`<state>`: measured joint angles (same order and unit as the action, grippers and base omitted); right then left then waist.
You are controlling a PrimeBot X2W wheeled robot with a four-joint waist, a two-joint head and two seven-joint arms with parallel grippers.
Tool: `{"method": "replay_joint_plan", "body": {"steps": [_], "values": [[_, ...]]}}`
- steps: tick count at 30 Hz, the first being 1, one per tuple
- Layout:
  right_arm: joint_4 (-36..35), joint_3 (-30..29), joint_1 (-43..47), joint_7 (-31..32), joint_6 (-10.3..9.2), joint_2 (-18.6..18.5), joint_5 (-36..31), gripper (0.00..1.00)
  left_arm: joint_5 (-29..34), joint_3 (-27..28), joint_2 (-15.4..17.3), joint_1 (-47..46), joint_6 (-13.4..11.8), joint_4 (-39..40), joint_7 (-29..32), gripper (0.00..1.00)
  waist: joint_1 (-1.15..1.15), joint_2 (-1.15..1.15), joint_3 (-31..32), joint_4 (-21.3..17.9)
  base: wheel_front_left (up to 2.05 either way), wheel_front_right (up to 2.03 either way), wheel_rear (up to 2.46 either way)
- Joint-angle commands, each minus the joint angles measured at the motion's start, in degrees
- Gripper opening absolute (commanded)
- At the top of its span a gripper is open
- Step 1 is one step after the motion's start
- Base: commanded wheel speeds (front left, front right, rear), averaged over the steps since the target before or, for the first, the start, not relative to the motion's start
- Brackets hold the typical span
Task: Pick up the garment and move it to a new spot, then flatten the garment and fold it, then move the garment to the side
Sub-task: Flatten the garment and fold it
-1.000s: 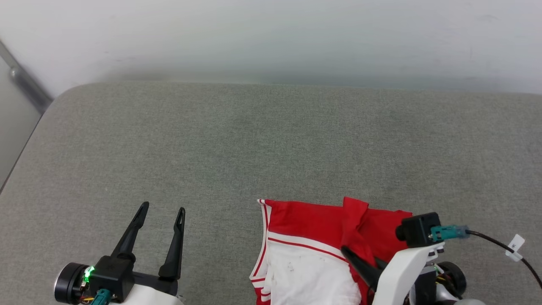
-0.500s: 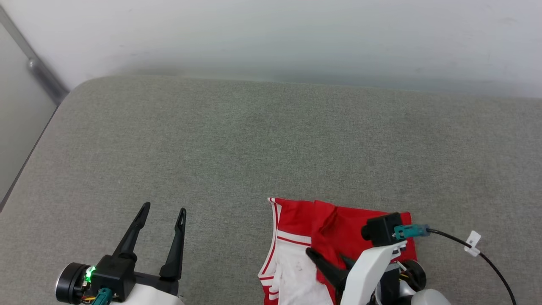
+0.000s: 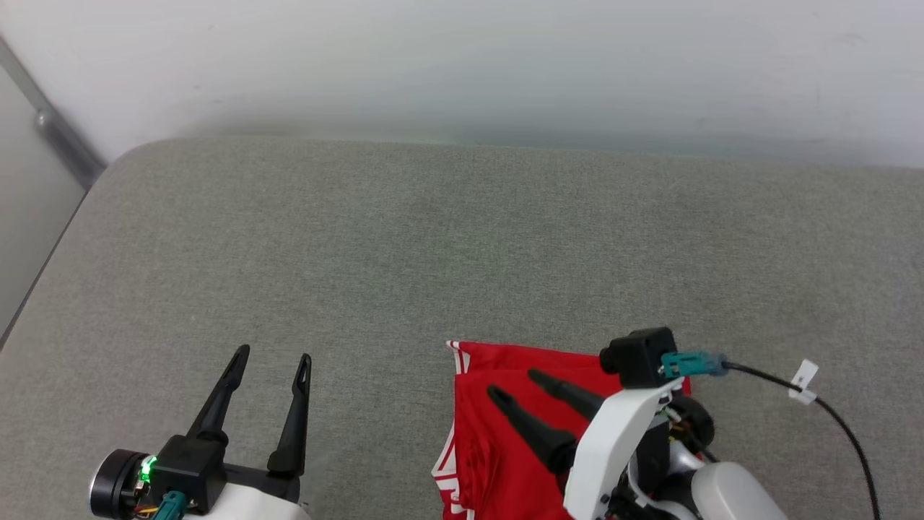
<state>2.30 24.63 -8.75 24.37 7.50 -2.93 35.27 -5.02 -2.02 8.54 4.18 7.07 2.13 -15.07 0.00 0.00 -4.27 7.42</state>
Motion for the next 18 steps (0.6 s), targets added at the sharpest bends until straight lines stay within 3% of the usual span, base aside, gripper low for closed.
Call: {"method": "replay_joint_plan", "body": {"steps": [1,5,14,18], "values": [[-0.33,-1.03,-1.44,-0.30,-0.02,0.10,-2.00,1.00,0.36,-0.02,-0.14,0.11,0.17,0.11,-0.12,1.00,0.00,0.00,0.00,-0.38,0.00,0.00,0.00],[-1.07,-3.75,-4.42,-1.54,-0.02,-0.29,-9.99,1.00,0.31,0.01,-0.23,-0.13,0.17,0.30,-0.12,1.00,0.00,0.00,-0.12,-1.56,0.00,0.00,0.00],[-0.89,-9.90,-9.30,-13.29,-0.02,-10.57,-23.80,1.00,0.46,0.01,-0.62,-0.94,0.17,0.73,-0.12,1.00,0.00,0.00,0.10,-3.91,0.00,0.00,0.00],[-1.17,-15.14,-6.76,-18.47,-0.03,-12.74,-27.37,1.00,-0.17,0.20,-1.09,-1.06,0.22,1.35,-0.12,1.00,0.00,0.00,-0.10,-4.67,0.00,0.00,0.00]]}}
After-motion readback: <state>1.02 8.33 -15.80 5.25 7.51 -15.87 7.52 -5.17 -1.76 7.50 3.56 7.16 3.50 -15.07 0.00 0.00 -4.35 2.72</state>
